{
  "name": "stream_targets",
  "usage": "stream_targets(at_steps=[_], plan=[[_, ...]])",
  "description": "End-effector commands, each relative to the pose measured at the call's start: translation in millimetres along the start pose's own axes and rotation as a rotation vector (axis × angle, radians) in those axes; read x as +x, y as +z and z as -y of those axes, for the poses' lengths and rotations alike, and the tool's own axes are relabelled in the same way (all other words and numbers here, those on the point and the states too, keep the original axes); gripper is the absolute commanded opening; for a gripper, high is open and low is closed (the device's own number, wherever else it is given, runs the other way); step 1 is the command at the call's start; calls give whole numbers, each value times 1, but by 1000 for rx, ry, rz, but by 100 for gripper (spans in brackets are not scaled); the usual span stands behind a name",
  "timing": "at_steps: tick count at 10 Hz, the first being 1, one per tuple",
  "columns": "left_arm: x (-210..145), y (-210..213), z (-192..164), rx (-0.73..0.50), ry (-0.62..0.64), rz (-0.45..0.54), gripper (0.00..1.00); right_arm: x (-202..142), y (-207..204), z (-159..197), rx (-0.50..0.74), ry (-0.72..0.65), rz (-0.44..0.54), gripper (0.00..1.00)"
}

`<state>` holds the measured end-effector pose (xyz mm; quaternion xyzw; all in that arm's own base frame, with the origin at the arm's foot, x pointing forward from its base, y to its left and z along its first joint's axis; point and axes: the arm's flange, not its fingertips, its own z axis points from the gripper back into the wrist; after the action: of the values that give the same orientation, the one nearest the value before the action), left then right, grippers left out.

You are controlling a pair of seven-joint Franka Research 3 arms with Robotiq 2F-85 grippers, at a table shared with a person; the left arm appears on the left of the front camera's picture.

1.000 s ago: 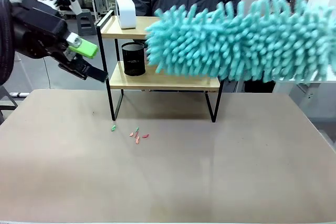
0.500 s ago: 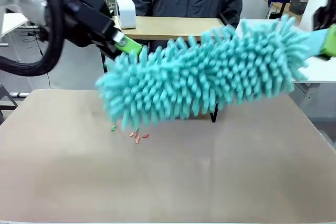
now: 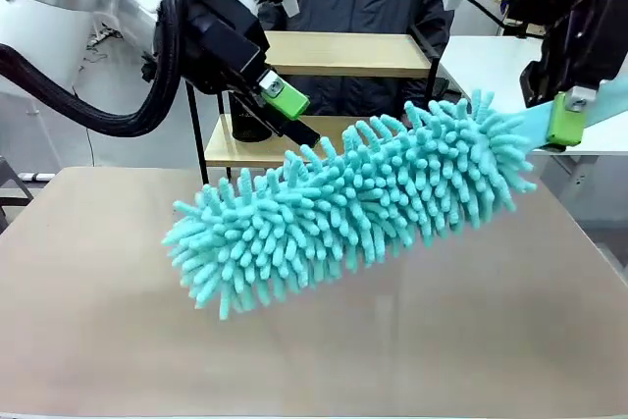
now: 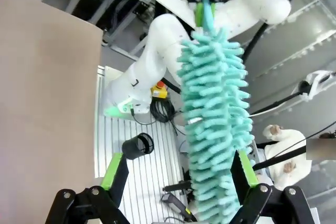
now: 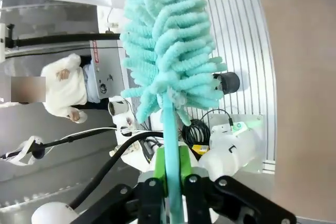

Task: Clean the shelf.
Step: Hand the Duster back to the human.

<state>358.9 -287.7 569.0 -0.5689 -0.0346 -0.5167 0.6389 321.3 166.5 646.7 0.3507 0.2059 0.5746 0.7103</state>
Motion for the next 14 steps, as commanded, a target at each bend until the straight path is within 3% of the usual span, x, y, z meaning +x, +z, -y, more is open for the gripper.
stream_targets(at_steps=[1,4,9,10,11,12,13,14], plan=[[-7,0,4,-44,3,-56,100,-10,28,-6,-26,-37,68,12],[-18,-9,5,-50,24,-77,100,-23,34,5,-59,-95,205,12],[-18,-11,3,-38,23,-74,100,-31,30,18,-5,-89,242,12],[-19,-12,1,-23,8,-86,40,-31,29,19,-1,-92,242,12],[-20,-12,1,-23,14,-80,40,-32,29,18,1,-93,243,12],[-19,-12,0,-27,12,-77,0,-32,30,18,-1,-92,241,12],[-20,-12,0,-23,13,-74,35,-31,29,17,0,-90,241,12],[-20,-12,-1,-29,13,-64,0,-31,29,18,0,-92,240,12]])
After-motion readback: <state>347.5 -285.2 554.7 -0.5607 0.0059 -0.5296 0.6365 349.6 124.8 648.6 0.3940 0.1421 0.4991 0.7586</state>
